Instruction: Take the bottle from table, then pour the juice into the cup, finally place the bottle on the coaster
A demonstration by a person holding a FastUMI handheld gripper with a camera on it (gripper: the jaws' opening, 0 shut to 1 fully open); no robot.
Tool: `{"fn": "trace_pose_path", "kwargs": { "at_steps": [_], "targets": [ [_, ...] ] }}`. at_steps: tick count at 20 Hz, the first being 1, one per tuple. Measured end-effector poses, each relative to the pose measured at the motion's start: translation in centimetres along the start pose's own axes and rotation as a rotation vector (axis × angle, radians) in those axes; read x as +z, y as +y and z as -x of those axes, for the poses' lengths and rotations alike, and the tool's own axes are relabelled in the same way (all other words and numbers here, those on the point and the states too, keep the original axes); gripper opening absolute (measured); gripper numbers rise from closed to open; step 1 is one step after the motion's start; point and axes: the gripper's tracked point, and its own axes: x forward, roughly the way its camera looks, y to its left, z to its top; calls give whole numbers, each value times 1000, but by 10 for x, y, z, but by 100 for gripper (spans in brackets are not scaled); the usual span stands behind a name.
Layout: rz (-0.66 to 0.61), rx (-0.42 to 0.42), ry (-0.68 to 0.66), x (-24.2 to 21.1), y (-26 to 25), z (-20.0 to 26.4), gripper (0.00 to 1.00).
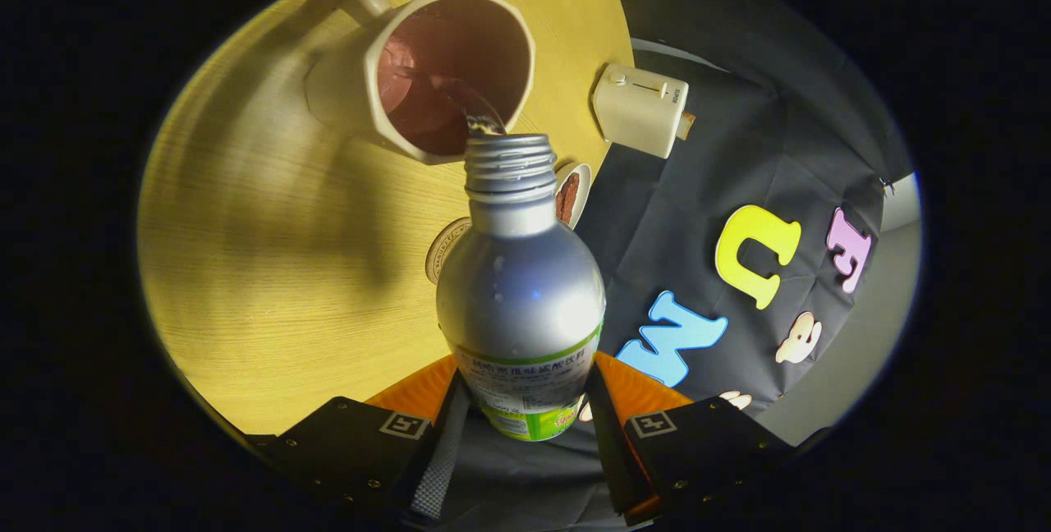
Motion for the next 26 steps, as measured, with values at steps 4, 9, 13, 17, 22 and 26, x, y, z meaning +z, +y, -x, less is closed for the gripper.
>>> {"fn": "trace_pose_path", "kwargs": {
  "at_steps": [4,9,13,17,22,26],
  "targets": [
    [35,-6,10,-1,-5,3,74],
    [79,-3,28,-5,-8,5,73],
    [96,4,40,-6,-11,9,74],
    [114,-1,53,-6,-17,14,73],
    [139,7,68,-7,-21,19,73],
    [168,17,77,-6,-23,17,74]
  ]
}}
